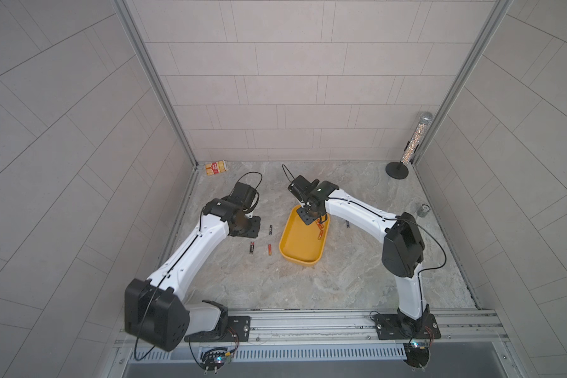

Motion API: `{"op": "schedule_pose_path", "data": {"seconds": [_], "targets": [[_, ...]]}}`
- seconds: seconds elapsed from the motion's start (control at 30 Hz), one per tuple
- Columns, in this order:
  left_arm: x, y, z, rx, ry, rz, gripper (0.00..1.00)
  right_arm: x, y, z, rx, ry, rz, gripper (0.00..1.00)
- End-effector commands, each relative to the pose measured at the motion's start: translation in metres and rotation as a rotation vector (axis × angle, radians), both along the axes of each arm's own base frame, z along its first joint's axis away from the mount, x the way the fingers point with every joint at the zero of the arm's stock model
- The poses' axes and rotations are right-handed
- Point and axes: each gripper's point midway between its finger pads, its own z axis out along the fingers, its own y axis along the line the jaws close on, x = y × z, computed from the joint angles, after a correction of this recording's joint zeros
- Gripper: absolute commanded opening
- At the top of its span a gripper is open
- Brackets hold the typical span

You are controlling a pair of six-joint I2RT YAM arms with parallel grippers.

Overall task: Take the batteries out of the storage box
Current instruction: Pick up the battery from the storage box.

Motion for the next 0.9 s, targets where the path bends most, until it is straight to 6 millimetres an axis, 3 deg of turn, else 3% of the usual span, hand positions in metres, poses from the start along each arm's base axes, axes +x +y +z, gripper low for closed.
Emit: {"op": "schedule_pose_path", "data": {"seconds": [0.0,0.13,0.57,0.87], "targets": [[-0.02,-0.019,-0.007,-0.094,-0.034,-0.177,0.49,-0.007,-0.019,-0.01,-0.059,0.093,-0.053,0.47],[-0.021,-0.037,0.003,-0.212,-0.146,-0.226,0.64,0.0,-0.022,-0.024,-0.08,0.131,-0.071,0.47],[-0.017,-0.03,-0.004,-0.154,-0.128,-0.209,0.65,0.006,-0.033,-0.065,-0.108,0.206,-0.109,0.44],[-0.016,-0.027,-0.007,-0.133,-0.119,-0.199,0.65,0.003,-0.029,-0.094,-0.088,0.279,-0.114,0.35]]}}
